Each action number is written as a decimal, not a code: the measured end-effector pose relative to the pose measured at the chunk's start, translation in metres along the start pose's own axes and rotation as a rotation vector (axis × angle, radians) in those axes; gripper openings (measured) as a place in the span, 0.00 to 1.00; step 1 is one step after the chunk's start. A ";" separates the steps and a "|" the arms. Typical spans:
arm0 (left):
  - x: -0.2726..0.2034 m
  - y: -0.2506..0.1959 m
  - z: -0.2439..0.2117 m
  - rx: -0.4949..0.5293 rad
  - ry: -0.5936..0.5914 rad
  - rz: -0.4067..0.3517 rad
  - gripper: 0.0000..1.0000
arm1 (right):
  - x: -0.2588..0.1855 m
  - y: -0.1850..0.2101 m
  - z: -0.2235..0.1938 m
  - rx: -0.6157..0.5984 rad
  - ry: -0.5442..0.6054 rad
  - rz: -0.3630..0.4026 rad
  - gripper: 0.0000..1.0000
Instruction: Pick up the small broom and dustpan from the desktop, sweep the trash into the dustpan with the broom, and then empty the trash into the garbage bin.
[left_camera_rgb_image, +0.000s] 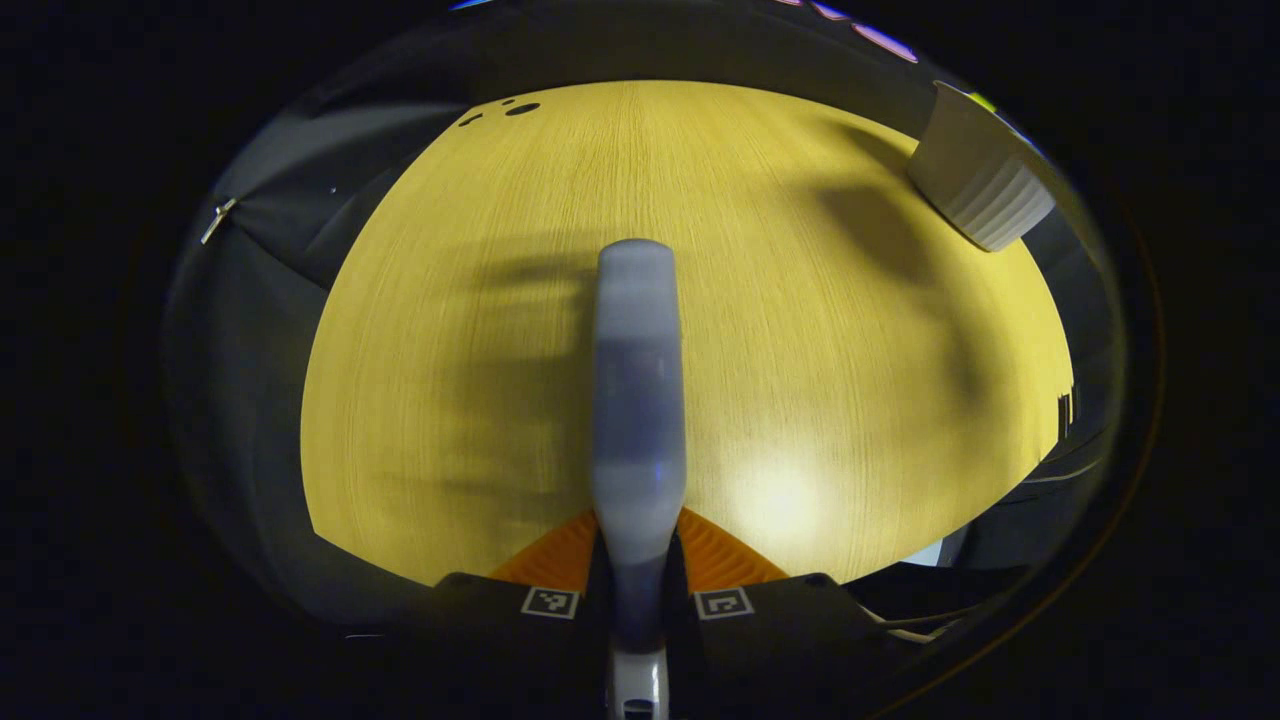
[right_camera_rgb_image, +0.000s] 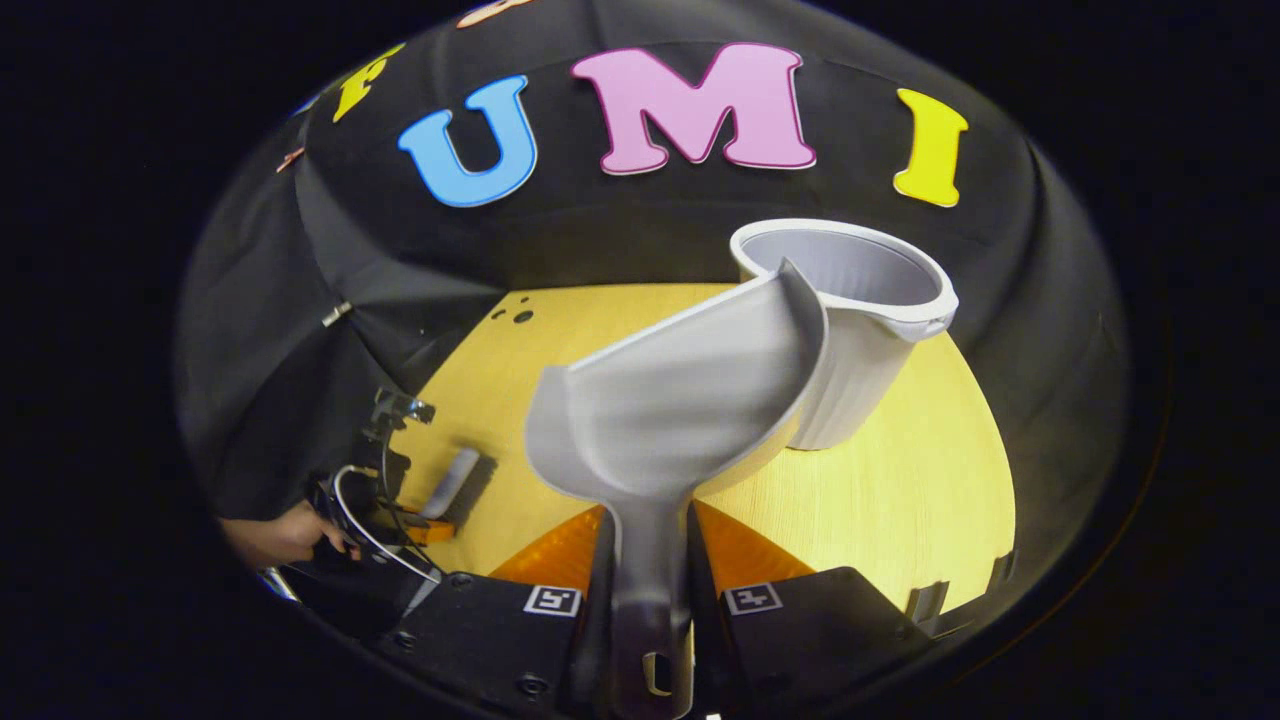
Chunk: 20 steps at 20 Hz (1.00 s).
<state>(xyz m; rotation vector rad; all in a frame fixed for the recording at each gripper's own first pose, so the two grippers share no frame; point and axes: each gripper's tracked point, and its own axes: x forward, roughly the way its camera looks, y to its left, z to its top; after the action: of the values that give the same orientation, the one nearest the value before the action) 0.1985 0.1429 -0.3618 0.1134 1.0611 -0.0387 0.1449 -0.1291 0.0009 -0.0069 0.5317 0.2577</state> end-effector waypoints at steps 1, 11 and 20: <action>0.004 -0.001 0.000 -0.004 0.005 -0.001 0.28 | 0.000 0.007 0.001 0.007 -0.010 0.021 0.37; 0.011 -0.003 0.010 -0.010 0.020 0.023 0.28 | 0.079 0.061 -0.087 0.131 0.113 0.092 0.37; 0.008 -0.007 0.015 0.016 0.046 0.071 0.26 | 0.134 0.067 -0.128 0.277 0.192 0.059 0.37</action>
<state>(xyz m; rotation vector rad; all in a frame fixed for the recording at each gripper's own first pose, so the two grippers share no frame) 0.2153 0.1342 -0.3622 0.1670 1.1021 0.0191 0.1752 -0.0411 -0.1730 0.2556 0.7559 0.2403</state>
